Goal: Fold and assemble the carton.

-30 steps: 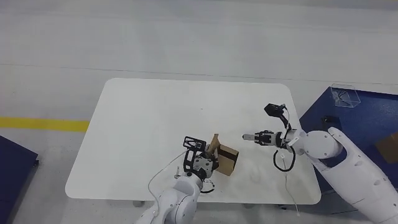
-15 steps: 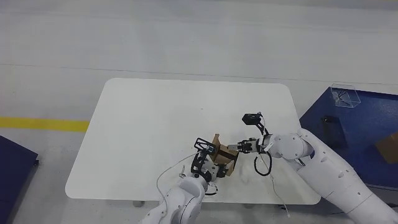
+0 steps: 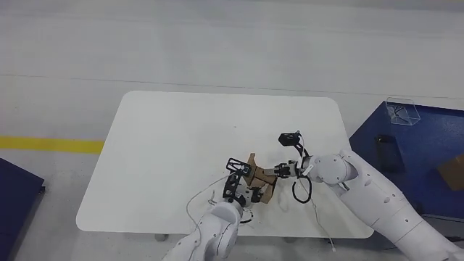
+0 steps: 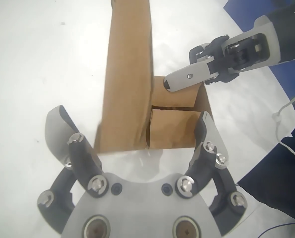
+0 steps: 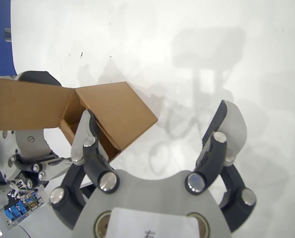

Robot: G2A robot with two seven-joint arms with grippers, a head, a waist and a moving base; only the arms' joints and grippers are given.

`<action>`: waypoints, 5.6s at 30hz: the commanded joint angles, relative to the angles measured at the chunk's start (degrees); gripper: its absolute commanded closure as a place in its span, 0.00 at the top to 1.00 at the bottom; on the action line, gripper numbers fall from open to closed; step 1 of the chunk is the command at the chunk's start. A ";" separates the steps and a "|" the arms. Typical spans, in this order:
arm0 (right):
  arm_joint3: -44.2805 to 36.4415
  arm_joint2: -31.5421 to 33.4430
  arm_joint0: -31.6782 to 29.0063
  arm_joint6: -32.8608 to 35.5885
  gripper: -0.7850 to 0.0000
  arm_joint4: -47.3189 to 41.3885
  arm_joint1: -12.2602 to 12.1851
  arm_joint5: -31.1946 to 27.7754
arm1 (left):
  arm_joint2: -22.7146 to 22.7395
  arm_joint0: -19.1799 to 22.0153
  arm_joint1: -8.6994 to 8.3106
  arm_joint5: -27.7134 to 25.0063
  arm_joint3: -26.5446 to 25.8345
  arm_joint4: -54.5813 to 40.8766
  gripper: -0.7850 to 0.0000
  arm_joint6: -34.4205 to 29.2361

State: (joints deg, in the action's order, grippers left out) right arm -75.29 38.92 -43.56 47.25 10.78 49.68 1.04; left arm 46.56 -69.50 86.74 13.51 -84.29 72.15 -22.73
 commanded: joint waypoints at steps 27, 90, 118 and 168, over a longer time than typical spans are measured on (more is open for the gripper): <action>-4.21 9.07 -4.53 2.73 1.00 1.49 -0.93 -0.11 | 4.03 -1.19 -1.09 -14.66 -5.51 4.72 1.00 5.43; -10.99 26.01 -21.16 7.32 1.00 6.20 -3.48 2.55 | 1.66 1.59 -3.88 -35.13 -7.16 15.66 1.00 2.28; -8.35 20.13 -16.32 6.76 1.00 6.61 -0.22 2.09 | -3.62 4.51 -2.78 -35.32 -3.70 20.02 1.00 -0.79; -5.15 24.06 -19.16 4.72 1.00 1.79 0.79 -6.34 | -4.31 5.53 -1.60 -34.11 0.32 16.81 1.00 -0.69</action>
State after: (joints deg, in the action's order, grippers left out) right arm -80.54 63.03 -62.77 51.93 12.49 50.43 -5.28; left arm 42.32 -64.00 85.12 -20.65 -84.04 88.87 -23.31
